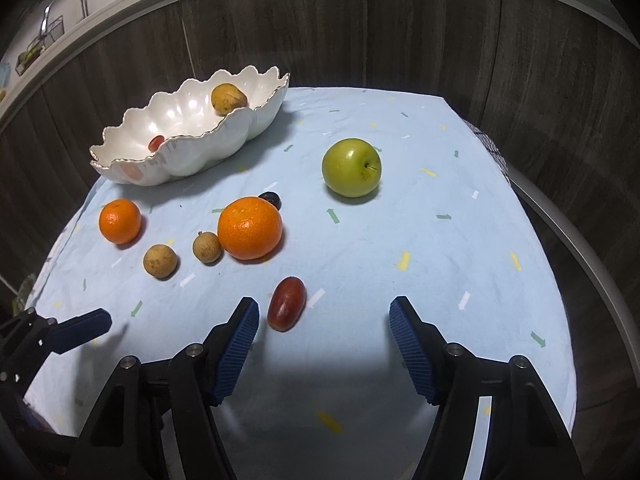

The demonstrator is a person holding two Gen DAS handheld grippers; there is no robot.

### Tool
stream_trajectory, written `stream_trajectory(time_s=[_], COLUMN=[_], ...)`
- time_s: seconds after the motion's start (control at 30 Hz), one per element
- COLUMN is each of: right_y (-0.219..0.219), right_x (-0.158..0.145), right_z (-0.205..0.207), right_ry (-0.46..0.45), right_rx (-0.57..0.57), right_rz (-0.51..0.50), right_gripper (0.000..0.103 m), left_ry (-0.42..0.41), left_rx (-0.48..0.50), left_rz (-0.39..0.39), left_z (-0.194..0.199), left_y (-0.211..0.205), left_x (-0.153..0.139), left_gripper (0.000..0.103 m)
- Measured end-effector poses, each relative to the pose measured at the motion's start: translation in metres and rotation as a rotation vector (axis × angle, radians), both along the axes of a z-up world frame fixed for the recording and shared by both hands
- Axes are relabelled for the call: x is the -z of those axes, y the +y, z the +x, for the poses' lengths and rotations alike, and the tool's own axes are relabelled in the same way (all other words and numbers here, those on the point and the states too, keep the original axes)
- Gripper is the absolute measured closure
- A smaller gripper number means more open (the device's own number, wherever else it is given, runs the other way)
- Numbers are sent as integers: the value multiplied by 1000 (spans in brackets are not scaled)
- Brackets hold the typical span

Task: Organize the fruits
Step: 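Move the left tool toward the dark purple plum while the right tool approaches the other date, then close the left tool on the dark purple plum while the right tool closes on the date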

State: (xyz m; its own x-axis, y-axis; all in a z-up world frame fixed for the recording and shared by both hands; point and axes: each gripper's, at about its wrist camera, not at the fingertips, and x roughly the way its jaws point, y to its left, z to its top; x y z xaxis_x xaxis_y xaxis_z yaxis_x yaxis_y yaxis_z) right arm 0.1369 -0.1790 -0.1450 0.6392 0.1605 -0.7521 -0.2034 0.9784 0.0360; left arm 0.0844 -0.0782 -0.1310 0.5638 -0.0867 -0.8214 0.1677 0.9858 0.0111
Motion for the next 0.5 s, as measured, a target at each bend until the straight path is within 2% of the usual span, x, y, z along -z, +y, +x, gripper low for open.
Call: stream_trajectory(time_s=[0.1,0.3,0.43,0.5], right_y=[3,13,16,19], right_x=[2,10,14,14], right_z=[1,3,4,4], right_ry=[2,9,14,9], right_rx=[-3,-18,-26,-36], right_rz=[-10,-35,-35,-39], right_gripper=[39,49,61,67], left_ry=[22,10,6,4], left_rx=[10,32,32,39], left_rz=[-6,-9,-24,-29], left_z=[1,-3,-4,-4], left_y=[-2,-6,-4,-4], left_x=[6,8,7,6], left_gripper=[48,57,64,72])
